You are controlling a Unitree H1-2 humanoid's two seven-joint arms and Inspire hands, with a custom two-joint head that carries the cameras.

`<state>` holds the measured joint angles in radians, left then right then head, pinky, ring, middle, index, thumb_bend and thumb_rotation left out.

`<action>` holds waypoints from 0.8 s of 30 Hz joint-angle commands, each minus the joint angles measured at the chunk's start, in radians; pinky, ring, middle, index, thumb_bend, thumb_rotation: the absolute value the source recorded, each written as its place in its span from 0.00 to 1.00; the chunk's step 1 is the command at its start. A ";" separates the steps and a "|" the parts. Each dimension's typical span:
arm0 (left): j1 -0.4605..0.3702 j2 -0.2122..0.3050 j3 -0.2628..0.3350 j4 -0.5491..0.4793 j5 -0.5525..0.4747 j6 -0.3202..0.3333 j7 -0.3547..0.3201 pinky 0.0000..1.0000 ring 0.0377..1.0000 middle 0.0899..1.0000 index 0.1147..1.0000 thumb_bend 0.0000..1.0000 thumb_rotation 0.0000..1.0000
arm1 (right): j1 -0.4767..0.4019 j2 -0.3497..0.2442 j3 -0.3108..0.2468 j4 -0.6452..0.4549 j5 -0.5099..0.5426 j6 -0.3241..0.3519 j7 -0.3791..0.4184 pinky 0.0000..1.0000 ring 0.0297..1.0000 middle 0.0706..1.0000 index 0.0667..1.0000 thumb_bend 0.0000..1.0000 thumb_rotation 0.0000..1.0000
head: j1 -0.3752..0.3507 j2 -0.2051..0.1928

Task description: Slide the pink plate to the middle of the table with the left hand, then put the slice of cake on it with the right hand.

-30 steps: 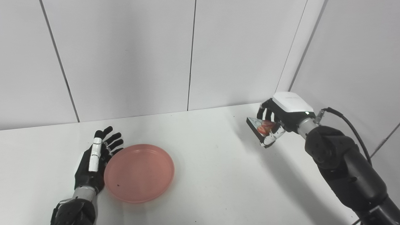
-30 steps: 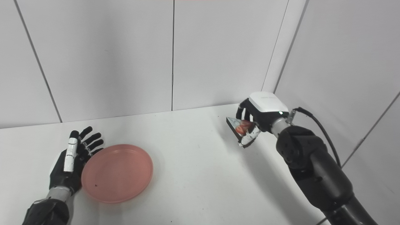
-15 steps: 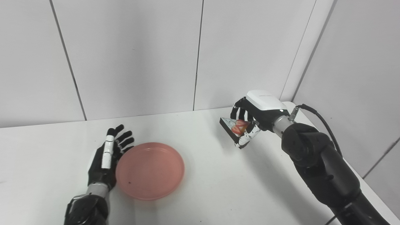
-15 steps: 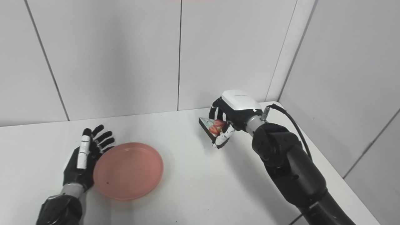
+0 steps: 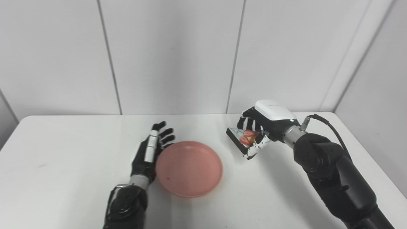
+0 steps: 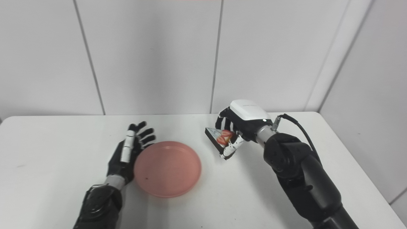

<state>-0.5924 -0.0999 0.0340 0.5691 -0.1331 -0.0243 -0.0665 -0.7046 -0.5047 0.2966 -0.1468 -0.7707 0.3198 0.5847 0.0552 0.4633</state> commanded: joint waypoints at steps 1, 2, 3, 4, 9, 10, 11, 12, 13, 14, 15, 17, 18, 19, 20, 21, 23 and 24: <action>0.043 -0.012 -0.004 0.074 0.015 0.038 0.022 0.75 0.79 0.79 0.82 0.67 0.95 | -0.057 0.007 -0.001 -0.027 0.005 -0.042 -0.022 0.23 0.29 0.37 0.49 0.52 0.00 | 0.014 -0.002; 0.041 -0.013 -0.007 0.081 0.017 0.032 0.024 0.75 0.79 0.79 0.81 0.67 0.95 | -0.061 0.015 0.003 -0.025 0.007 -0.043 -0.021 0.23 0.30 0.38 0.49 0.52 0.00 | 0.014 -0.002; 0.037 -0.014 -0.008 0.089 0.018 0.028 0.025 0.75 0.79 0.79 0.81 0.67 0.95 | -0.066 0.023 0.008 -0.021 0.011 -0.047 -0.019 0.23 0.30 0.38 0.49 0.52 0.00 | 0.033 -0.002; 0.035 -0.016 -0.008 0.094 0.017 0.024 0.026 0.75 0.79 0.79 0.82 0.66 0.95 | -0.070 0.028 0.012 -0.019 0.014 -0.050 -0.018 0.24 0.30 0.38 0.49 0.52 0.00 | 0.033 -0.002; 0.025 -0.025 -0.010 0.117 0.021 0.012 0.025 0.77 0.79 0.80 0.82 0.66 0.94 | -0.088 0.049 0.033 -0.008 0.025 -0.057 -0.006 0.27 0.33 0.40 0.49 0.53 0.00 | 0.077 -0.004; 0.023 -0.026 -0.010 0.123 0.021 0.008 0.024 0.77 0.79 0.80 0.82 0.67 0.94 | -0.089 0.052 0.034 -0.006 0.029 -0.059 -0.004 0.27 0.33 0.40 0.49 0.53 0.00 | 0.077 -0.004; 0.020 -0.028 -0.010 0.130 0.021 0.006 0.023 0.77 0.79 0.79 0.82 0.68 0.93 | -0.092 0.056 0.038 -0.001 0.032 -0.061 -0.002 0.28 0.33 0.39 0.49 0.53 0.00 | 0.090 -0.005; 0.017 -0.031 -0.008 0.137 0.020 0.006 0.024 0.78 0.79 0.79 0.82 0.68 0.93 | -0.093 0.060 0.042 0.004 0.035 -0.065 -0.002 0.28 0.33 0.39 0.49 0.53 0.00 | 0.096 -0.005; 0.014 -0.033 -0.008 0.146 0.019 0.003 0.024 0.77 0.79 0.79 0.82 0.69 0.92 | -0.096 0.065 0.048 0.011 0.037 -0.070 -0.003 0.28 0.33 0.39 0.49 0.53 0.00 | 0.099 -0.004; 0.012 -0.035 -0.008 0.151 0.019 0.000 0.025 0.77 0.78 0.79 0.82 0.70 0.92 | -0.097 0.069 0.054 0.018 0.037 -0.075 -0.004 0.29 0.34 0.41 0.50 0.52 0.00 | 0.105 -0.004; 0.011 -0.036 -0.007 0.155 0.018 -0.002 0.024 0.77 0.78 0.78 0.81 0.70 0.91 | -0.099 0.074 0.059 0.024 0.036 -0.075 -0.005 0.29 0.36 0.42 0.51 0.52 0.00 | 0.105 -0.004; 0.009 -0.037 -0.007 0.161 0.018 -0.007 0.023 0.76 0.78 0.78 0.81 0.70 0.91 | -0.099 0.085 0.066 0.034 0.034 -0.070 -0.007 0.29 0.36 0.42 0.52 0.51 0.00 | 0.107 -0.003; 0.010 -0.038 -0.009 0.161 0.020 -0.010 0.023 0.76 0.78 0.78 0.81 0.69 0.91 | -0.098 0.091 0.069 0.037 0.035 -0.066 -0.006 0.29 0.35 0.42 0.52 0.51 0.00 | 0.114 0.000; 0.010 -0.038 -0.011 0.161 0.023 -0.012 0.025 0.75 0.78 0.78 0.81 0.70 0.91 | -0.097 0.096 0.071 0.041 0.036 -0.063 -0.005 0.27 0.35 0.41 0.52 0.51 0.00 | 0.114 0.000; 0.011 -0.038 -0.013 0.159 0.026 -0.012 0.028 0.75 0.78 0.78 0.81 0.70 0.91 | -0.095 0.100 0.072 0.046 0.040 -0.064 -0.004 0.27 0.35 0.41 0.52 0.51 0.00 | 0.119 0.001; 0.011 -0.039 -0.014 0.158 0.028 -0.010 0.031 0.75 0.77 0.78 0.81 0.70 0.91 | -0.093 0.104 0.076 0.055 0.042 -0.066 -0.005 0.27 0.35 0.41 0.52 0.51 0.00 | 0.119 0.001; 0.010 -0.039 -0.017 0.160 0.032 -0.011 0.033 0.75 0.77 0.78 0.81 0.70 0.91 | -0.090 0.109 0.080 0.067 0.043 -0.071 -0.010 0.27 0.35 0.42 0.52 0.51 0.00 | 0.124 0.002; 0.008 -0.038 -0.021 0.165 0.036 -0.013 0.033 0.76 0.77 0.78 0.81 0.70 0.92 | -0.087 0.114 0.084 0.077 0.041 -0.071 -0.013 0.26 0.35 0.42 0.52 0.51 0.00 | 0.127 0.001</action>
<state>-0.6397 -0.1254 0.0174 0.6711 -0.1059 -0.0970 -0.0510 -0.7520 -0.3860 0.3901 -0.0631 -0.7315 0.2764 0.5893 0.1810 0.4633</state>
